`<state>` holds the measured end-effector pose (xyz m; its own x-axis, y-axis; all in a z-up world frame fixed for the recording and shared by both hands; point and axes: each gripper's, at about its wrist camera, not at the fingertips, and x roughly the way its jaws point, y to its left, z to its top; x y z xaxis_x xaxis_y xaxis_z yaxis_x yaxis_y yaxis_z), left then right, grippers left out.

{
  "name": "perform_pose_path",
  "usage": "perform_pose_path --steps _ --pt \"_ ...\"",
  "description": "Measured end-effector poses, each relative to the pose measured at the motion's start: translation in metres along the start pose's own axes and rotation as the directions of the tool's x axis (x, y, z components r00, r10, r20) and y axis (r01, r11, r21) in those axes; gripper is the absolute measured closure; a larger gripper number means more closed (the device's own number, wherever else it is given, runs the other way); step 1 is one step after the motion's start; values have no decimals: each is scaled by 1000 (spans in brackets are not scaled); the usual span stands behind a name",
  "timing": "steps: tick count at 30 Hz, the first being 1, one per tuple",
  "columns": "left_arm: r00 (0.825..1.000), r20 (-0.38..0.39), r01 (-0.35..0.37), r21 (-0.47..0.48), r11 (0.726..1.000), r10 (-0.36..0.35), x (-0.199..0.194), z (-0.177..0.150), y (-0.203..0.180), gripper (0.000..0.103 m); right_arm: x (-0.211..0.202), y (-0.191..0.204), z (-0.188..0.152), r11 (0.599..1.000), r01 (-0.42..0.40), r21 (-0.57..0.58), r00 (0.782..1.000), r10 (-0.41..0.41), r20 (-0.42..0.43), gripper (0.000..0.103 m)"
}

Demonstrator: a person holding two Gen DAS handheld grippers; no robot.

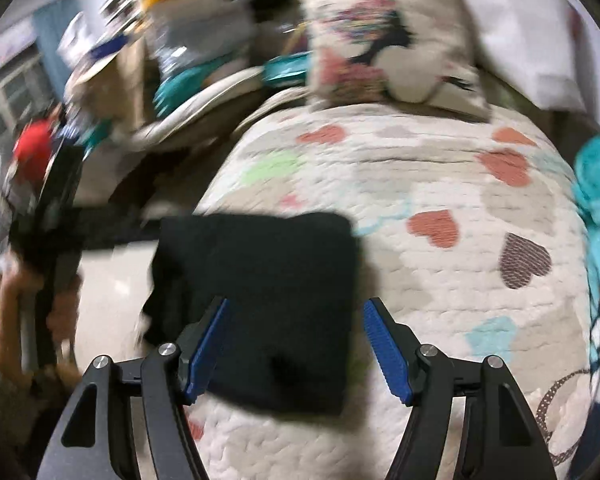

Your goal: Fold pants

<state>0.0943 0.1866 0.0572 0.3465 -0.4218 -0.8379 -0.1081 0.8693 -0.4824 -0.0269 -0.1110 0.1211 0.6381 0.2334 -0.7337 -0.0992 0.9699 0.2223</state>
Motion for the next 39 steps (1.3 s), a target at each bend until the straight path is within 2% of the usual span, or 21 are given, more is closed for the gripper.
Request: perform_pose_path --steps 2,3,5,7,9,11,13,14,17,18,20,22,25,29,34,39 --pt "993 15 -121 -34 992 121 -2 2 12 51 5 -4 8 1000 9 16 1000 -9 2 30" --pt "990 18 -136 -44 990 137 -3 3 16 51 9 -4 12 1000 16 17 1000 -16 -1 30" --pt "995 20 -94 -93 991 97 -6 3 25 51 22 -2 20 1000 23 15 1000 -23 -15 30" --pt "997 61 -39 -105 994 46 -14 -1 22 51 37 1 27 1000 22 13 999 -22 -33 30" --pt "995 98 8 -58 998 -3 -20 -9 7 51 50 -1 35 999 30 34 999 -28 -43 30" --pt "993 110 35 28 999 -38 -21 -17 -19 51 62 -5 42 997 36 72 998 -33 -51 30" --pt "992 124 -29 131 991 13 -12 -25 -43 47 72 -7 46 996 45 78 997 -40 -69 30" --pt "990 123 -90 178 980 69 -3 -27 -53 46 77 -6 47 997 51 61 995 -46 -84 30" --pt "974 103 -218 214 952 200 28 -23 -56 46 95 -3 44 992 121 -22 983 -123 -134 30" --pt "971 83 -235 204 950 223 38 -18 -52 45 99 -6 43 989 144 -37 979 -148 -137 30" --pt "965 61 -260 163 952 253 51 -10 -41 30 104 -14 41 985 169 -34 975 -172 -138 30" --pt "962 62 -273 141 952 266 53 -5 -33 22 108 -24 42 981 193 -9 970 -192 -149 29" --pt "972 30 -236 116 965 234 51 0 -26 22 108 -33 42 981 194 23 970 -188 -156 27" --pt "989 -2 -149 7 989 149 45 5 -7 22 107 -36 40 981 191 31 971 -184 -156 25" --pt "977 50 -202 -107 973 209 26 9 20 22 105 -31 40 975 222 -11 964 -221 -148 24" --pt "974 91 -196 -109 975 206 7 3 20 22 80 -38 44 969 245 29 966 -241 -97 24"
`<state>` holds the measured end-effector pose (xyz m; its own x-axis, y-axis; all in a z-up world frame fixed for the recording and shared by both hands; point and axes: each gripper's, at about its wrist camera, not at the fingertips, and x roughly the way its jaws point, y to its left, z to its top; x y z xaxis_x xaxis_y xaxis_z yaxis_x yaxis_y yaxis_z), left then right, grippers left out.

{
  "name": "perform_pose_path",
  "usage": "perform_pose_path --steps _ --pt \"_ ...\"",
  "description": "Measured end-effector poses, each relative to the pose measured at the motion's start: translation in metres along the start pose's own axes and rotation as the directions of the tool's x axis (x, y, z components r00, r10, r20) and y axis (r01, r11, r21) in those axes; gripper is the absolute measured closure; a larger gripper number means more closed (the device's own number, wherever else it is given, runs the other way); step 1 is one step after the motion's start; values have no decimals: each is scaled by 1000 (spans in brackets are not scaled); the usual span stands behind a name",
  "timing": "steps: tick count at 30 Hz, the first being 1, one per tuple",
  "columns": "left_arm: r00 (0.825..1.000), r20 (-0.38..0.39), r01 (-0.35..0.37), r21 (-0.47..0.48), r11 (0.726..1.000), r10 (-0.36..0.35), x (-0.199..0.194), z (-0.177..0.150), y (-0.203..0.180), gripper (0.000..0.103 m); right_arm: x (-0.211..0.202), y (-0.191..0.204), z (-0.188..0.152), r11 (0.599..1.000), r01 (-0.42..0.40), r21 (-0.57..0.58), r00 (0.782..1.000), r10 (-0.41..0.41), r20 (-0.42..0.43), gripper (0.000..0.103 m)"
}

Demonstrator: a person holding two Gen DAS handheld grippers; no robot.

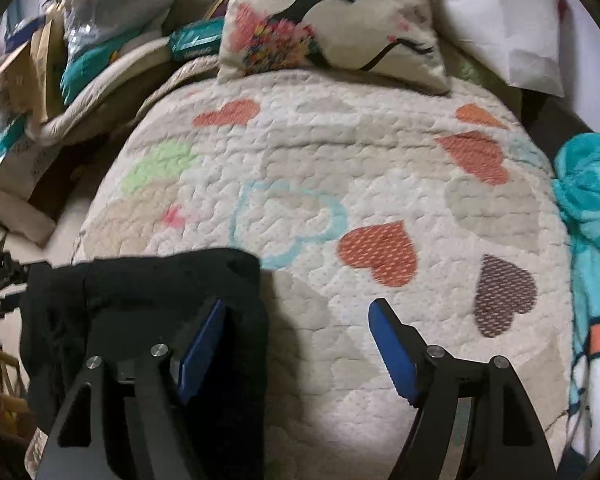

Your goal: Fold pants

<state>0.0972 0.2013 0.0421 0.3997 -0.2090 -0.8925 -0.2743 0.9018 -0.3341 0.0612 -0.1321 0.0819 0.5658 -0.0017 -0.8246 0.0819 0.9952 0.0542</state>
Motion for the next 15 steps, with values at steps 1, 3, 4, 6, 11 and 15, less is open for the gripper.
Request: perform_pose_path --steps 1,3,4,6,11,15 --pt "1000 4 13 9 1000 -13 -5 -3 -2 22 -4 -3 0 1000 -6 12 1000 6 6 24" --pt "999 9 50 31 998 -51 -13 -10 -8 22 -13 -12 -3 999 -18 41 1000 17 14 24" --pt "997 10 80 43 996 -81 -17 -14 -12 22 -17 -16 -6 998 -24 53 1000 23 16 24" --pt "984 8 178 69 982 -179 -28 -26 -21 22 -23 -22 -12 996 -46 76 999 45 16 24" --pt "917 -7 399 49 916 -399 -37 -55 -38 21 -19 -25 -20 968 -200 151 979 203 -5 24" --pt "930 -80 366 116 923 -359 -18 -69 -59 21 -7 -17 -22 940 -275 203 957 287 -31 24"
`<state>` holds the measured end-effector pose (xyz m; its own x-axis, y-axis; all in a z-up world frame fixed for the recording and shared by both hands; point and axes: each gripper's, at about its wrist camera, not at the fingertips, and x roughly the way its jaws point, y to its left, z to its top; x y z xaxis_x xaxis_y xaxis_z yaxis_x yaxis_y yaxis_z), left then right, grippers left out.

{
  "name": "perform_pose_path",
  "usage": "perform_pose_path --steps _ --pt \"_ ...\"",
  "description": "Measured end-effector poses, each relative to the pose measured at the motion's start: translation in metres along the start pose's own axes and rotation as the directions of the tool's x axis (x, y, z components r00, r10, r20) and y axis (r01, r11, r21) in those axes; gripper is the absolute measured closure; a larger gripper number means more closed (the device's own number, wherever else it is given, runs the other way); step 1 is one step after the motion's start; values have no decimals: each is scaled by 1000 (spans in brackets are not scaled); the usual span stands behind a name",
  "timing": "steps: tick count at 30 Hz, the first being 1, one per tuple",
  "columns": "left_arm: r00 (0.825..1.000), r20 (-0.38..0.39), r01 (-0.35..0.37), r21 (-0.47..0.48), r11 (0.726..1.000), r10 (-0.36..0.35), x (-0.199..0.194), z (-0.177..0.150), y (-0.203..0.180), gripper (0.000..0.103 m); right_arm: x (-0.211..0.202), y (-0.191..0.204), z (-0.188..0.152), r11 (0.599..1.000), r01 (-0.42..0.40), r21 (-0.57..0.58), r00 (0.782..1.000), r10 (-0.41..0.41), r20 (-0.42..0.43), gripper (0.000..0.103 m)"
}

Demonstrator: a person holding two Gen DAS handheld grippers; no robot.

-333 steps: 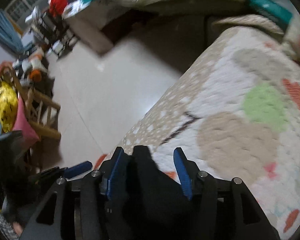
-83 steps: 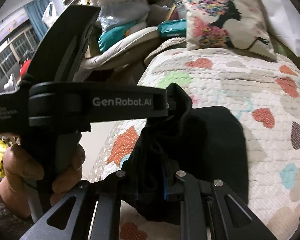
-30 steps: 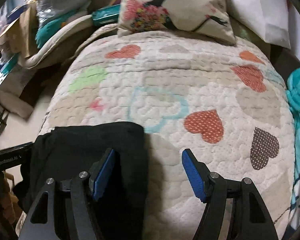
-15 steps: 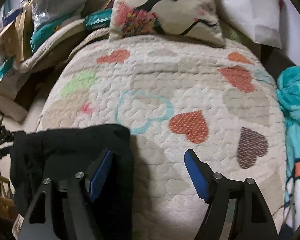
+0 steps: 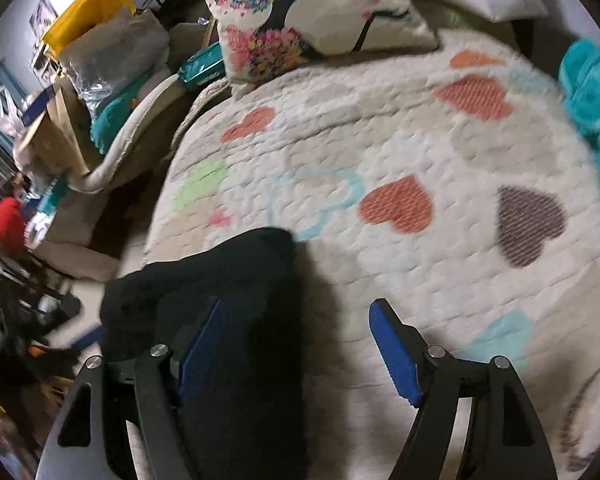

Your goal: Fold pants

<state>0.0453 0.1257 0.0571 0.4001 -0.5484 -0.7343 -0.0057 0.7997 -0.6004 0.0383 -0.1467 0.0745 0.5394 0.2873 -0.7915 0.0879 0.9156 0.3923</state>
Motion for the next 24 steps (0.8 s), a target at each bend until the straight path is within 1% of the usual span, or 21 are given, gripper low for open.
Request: perform_pose_path --steps 3,6,8,11,14,16,17,20,22,24 --pt "998 -1 -62 33 998 62 13 -1 -3 21 9 6 -1 1000 1 -12 1000 -1 -13 24" --pt "995 -13 -101 48 994 102 25 1 -2 21 14 8 -2 1000 -5 -28 1000 4 -29 24" --pt "993 -21 -113 44 993 114 30 2 -1 21 18 8 -2 999 3 -42 999 -4 -38 24" --pt "991 -23 -134 50 990 135 34 3 -3 21 19 7 -2 999 2 -48 999 -4 -36 24" --pt "982 -2 -186 90 979 186 29 2 -7 21 18 6 -3 999 -1 -38 999 -1 -36 24" --pt "970 30 -242 142 960 241 25 -1 -16 21 16 4 -3 999 1 -35 1000 -2 -27 24" --pt "961 54 -277 173 945 272 24 -3 -22 21 15 4 -4 999 3 -35 1000 -4 -25 24" --pt "926 135 -377 256 890 353 18 -9 -39 21 12 3 -5 999 12 -40 1000 -13 -13 24" --pt "908 184 -416 296 860 377 12 -13 -49 21 8 5 -7 998 19 -54 1000 -19 5 24" --pt "898 224 -434 315 844 379 5 -15 -56 21 4 8 -8 997 23 -70 1000 -22 19 24"
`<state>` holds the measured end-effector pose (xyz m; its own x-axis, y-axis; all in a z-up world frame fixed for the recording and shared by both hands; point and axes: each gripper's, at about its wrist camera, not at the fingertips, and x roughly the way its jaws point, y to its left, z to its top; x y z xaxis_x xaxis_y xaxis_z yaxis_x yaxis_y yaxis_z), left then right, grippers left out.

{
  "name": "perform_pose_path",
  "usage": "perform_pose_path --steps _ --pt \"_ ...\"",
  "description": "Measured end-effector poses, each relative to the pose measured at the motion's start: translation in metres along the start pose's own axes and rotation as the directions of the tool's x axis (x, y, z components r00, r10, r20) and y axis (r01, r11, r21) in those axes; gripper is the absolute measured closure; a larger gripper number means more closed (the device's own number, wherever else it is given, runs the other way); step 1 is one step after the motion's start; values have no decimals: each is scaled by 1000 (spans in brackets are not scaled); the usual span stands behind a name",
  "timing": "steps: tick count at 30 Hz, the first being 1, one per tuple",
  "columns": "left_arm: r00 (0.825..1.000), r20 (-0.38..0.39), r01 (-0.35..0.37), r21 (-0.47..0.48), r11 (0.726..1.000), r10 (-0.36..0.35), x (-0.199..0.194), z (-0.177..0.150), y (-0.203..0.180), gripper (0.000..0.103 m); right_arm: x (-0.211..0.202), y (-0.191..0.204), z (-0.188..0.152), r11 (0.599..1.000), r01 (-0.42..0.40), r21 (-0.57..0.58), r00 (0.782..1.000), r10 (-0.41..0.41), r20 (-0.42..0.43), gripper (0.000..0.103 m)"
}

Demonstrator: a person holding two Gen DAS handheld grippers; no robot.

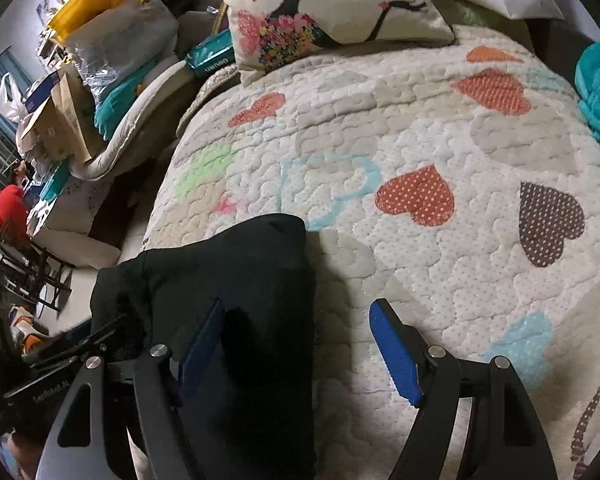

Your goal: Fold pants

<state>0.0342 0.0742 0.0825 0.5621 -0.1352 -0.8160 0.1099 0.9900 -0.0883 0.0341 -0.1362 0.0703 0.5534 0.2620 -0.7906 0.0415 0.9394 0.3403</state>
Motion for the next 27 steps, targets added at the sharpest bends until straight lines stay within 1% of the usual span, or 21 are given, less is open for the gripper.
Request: perform_pose_path --steps 6,13,22,27 --pt "997 70 -32 33 999 30 -17 3 -7 21 -7 6 -4 999 15 -39 1000 -14 28 23" --pt "994 98 -42 38 998 39 -23 4 -10 21 -6 6 -5 999 15 -39 1000 -14 25 23" --pt "995 102 -13 9 1000 12 -26 6 -6 21 -4 5 -4 999 14 -40 1000 -14 22 23" --pt "995 95 -12 8 1000 11 -24 6 -6 21 -2 5 -4 999 13 -40 1000 -12 18 23"
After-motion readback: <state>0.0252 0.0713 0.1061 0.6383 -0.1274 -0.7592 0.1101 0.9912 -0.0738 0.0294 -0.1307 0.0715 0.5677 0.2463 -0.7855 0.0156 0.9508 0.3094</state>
